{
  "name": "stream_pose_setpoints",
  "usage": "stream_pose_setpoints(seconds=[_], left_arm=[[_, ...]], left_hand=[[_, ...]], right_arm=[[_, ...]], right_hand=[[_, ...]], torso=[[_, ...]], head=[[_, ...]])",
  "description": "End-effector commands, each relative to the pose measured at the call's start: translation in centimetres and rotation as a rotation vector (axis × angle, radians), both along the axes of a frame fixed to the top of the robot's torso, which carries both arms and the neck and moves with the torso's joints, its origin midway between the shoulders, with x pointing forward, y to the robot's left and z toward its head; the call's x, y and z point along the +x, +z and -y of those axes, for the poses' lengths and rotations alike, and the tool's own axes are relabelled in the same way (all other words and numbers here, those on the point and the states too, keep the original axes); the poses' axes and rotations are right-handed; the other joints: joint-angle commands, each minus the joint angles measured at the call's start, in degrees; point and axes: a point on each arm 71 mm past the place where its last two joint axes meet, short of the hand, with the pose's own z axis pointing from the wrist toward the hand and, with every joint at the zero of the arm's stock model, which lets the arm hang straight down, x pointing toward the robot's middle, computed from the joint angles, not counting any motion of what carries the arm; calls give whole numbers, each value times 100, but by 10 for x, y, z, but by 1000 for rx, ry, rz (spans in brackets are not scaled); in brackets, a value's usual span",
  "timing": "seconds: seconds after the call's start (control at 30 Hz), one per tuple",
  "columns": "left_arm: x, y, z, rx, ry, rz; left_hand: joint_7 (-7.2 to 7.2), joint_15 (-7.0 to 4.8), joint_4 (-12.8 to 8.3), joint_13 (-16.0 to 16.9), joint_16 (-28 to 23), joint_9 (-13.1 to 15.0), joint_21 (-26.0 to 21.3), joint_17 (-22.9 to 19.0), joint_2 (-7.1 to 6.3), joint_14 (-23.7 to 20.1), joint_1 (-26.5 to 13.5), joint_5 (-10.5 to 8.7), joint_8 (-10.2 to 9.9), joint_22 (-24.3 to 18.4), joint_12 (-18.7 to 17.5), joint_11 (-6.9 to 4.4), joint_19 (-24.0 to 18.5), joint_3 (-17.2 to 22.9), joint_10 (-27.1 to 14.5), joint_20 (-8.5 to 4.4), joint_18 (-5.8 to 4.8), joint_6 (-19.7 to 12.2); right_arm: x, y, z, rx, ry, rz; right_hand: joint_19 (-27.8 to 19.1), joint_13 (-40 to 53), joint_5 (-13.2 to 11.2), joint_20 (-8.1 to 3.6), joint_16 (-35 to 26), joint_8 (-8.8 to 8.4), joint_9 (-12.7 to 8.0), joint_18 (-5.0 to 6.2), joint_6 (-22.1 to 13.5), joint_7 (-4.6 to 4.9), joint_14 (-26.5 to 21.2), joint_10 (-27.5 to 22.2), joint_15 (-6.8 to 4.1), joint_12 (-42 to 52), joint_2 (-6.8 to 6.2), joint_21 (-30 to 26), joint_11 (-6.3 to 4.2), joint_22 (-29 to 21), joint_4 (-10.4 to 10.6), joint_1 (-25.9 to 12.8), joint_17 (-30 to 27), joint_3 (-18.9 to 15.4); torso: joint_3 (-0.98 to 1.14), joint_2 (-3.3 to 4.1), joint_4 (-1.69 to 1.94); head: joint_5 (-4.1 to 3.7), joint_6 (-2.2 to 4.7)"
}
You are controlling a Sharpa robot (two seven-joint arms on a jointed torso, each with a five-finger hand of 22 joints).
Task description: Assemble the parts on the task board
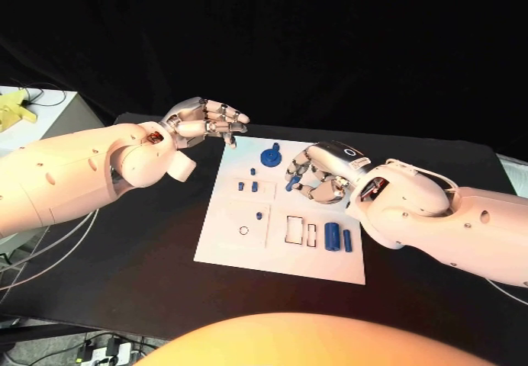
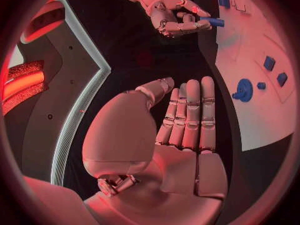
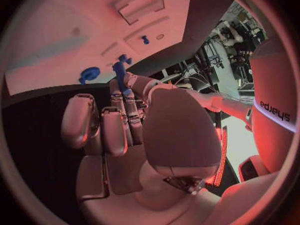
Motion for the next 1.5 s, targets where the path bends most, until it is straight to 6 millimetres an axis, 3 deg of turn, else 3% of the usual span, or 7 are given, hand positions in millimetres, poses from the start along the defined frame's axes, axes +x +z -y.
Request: stream_pose_setpoints(seconds=[0.03,0.3,0.57,1.07,1.5], left_arm=[[-1,1,4,-12,-17,1],[0,1,7,-18,-16,7],[0,2,8,-21,-11,10],[0,2,9,-23,-12,11],[0,2,9,-22,-13,10]], left_hand=[[28,-6,-31,-6,-37,-10,20,-9,8,-29,56,35,-31,9,-26,14,-25,11,-13,1,79,10],[28,-6,-31,-6,-37,-10,20,-9,8,-29,56,35,-31,9,-26,14,-25,11,-13,1,79,10],[30,-6,-41,-6,-42,-12,34,-10,10,-30,63,34,-31,19,-27,16,-31,10,-14,0,79,12],[30,-6,-41,-6,-42,-12,34,-10,10,-30,63,34,-31,19,-27,16,-31,10,-14,0,79,12],[30,-6,-41,-6,-42,-12,34,-10,10,-30,63,34,-31,19,-27,16,-31,10,-14,0,79,12]], right_arm=[[-7,0,-20,24,65,18],[-23,-12,-69,27,189,22],[-29,-31,-92,-29,247,-15],[-31,-54,-103,-148,271,-38],[-32,-61,-104,-183,275,-40]], right_hand=[[176,269,23,-41,22,32,7,-38,26,0,165,483,-30,-23,84,-2,-458,368,-211,22,-12,206],[165,275,27,-43,7,34,17,-30,12,3,158,478,-29,-40,90,-51,-455,350,-234,6,-43,229],[161,281,16,-43,0,37,27,-30,-1,8,155,473,-26,-56,96,-56,-450,352,-254,-13,-56,246],[158,286,5,-42,-7,40,35,-30,-8,10,152,473,-24,-66,102,-60,-449,353,-267,-27,-70,255],[158,288,3,-42,-4,42,38,-31,-10,10,153,474,-24,-68,104,-55,-448,356,-272,-31,-64,258]], torso=[[-6,3,6],[-8,7,16],[-13,10,7],[6,9,8],[3,11,15]], head=[[76,1],[187,1],[253,1],[294,1],[329,1]])
